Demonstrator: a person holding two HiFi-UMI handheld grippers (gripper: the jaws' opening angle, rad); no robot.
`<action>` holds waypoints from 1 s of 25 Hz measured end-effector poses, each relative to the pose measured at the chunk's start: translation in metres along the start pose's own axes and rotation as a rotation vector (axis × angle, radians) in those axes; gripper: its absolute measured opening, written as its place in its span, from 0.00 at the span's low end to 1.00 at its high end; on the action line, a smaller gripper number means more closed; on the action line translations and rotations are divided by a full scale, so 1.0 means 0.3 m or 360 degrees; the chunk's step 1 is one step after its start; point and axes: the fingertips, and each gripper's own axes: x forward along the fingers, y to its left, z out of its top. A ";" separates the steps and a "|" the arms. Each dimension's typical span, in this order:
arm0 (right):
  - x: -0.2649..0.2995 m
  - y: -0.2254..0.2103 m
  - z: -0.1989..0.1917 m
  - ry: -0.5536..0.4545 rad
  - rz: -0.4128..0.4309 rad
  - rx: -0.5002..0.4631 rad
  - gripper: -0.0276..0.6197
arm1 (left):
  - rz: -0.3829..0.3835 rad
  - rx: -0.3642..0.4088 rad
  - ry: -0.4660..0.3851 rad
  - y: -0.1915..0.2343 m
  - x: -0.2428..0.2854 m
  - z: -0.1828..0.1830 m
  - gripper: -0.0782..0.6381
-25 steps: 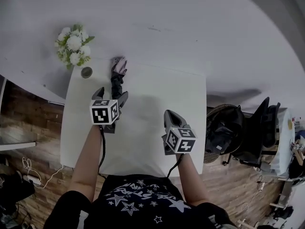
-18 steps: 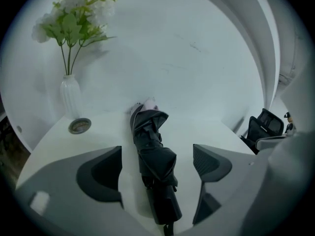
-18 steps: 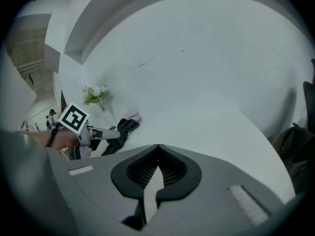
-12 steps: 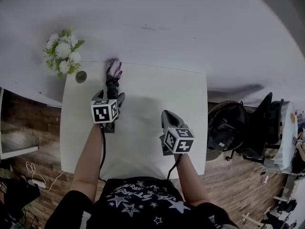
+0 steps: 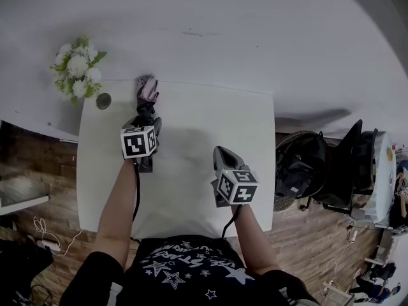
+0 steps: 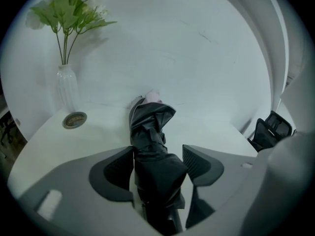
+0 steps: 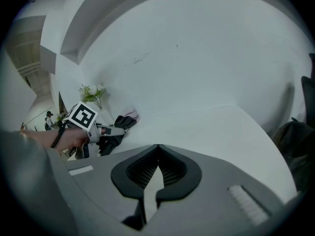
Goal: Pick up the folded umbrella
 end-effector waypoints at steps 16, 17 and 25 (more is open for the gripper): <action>-0.007 0.004 -0.008 0.0012 -0.0021 -0.0017 0.07 | 0.0011 -0.0164 0.0065 0.055 0.043 -0.051 0.40; -0.011 0.006 -0.005 0.0007 -0.0020 -0.0019 0.07 | -0.0001 -0.0170 0.0062 0.058 0.035 -0.047 0.39; -0.063 -0.005 0.028 -0.0040 -0.0025 -0.0037 0.07 | -0.0140 -0.0323 -0.0005 0.034 -0.074 -0.067 0.39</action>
